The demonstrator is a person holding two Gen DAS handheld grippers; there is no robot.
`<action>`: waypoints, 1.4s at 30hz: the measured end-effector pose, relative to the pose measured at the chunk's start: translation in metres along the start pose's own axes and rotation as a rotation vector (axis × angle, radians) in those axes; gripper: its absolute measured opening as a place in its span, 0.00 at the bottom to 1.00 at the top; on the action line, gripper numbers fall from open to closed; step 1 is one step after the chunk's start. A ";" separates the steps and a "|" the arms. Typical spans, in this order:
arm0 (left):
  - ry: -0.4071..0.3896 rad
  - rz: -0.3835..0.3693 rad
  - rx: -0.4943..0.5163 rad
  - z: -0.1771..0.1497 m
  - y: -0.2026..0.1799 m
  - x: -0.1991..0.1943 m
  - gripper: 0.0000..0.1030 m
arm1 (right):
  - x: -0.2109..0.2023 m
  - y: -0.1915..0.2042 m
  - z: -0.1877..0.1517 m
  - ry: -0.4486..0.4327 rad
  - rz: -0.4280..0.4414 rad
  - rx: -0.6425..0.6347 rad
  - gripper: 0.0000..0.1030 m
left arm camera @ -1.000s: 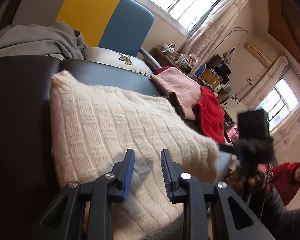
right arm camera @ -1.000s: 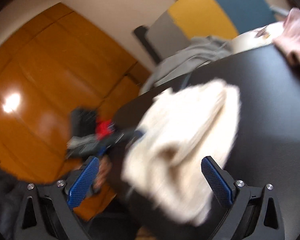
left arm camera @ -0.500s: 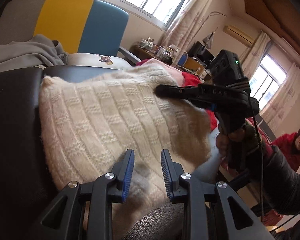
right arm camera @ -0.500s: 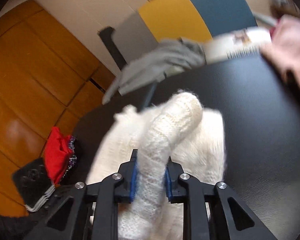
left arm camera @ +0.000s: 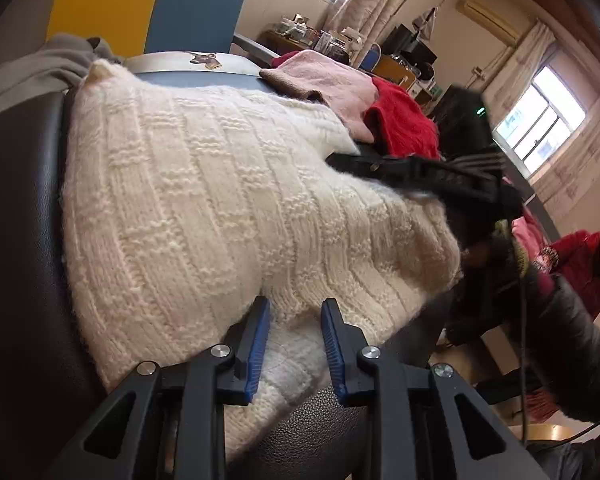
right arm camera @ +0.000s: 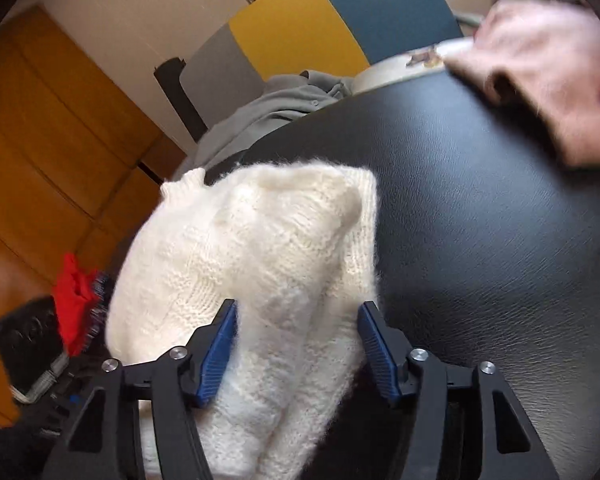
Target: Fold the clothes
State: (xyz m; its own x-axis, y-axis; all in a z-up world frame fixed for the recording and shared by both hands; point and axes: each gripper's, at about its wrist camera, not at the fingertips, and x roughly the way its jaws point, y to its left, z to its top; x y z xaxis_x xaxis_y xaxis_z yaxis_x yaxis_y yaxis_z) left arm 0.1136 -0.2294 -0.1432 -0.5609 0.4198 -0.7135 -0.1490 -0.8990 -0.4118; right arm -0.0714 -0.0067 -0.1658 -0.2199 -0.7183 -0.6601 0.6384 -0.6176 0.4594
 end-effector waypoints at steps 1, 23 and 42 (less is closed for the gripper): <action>0.003 0.003 0.001 0.000 -0.001 0.000 0.26 | -0.009 0.010 0.002 -0.019 -0.033 -0.041 0.64; -0.127 -0.131 -0.128 0.015 0.027 -0.053 0.26 | -0.006 0.040 -0.063 0.128 -0.024 -0.338 0.54; -0.004 0.155 -0.080 0.114 0.103 0.015 0.30 | -0.009 0.044 -0.064 0.131 -0.003 -0.281 0.57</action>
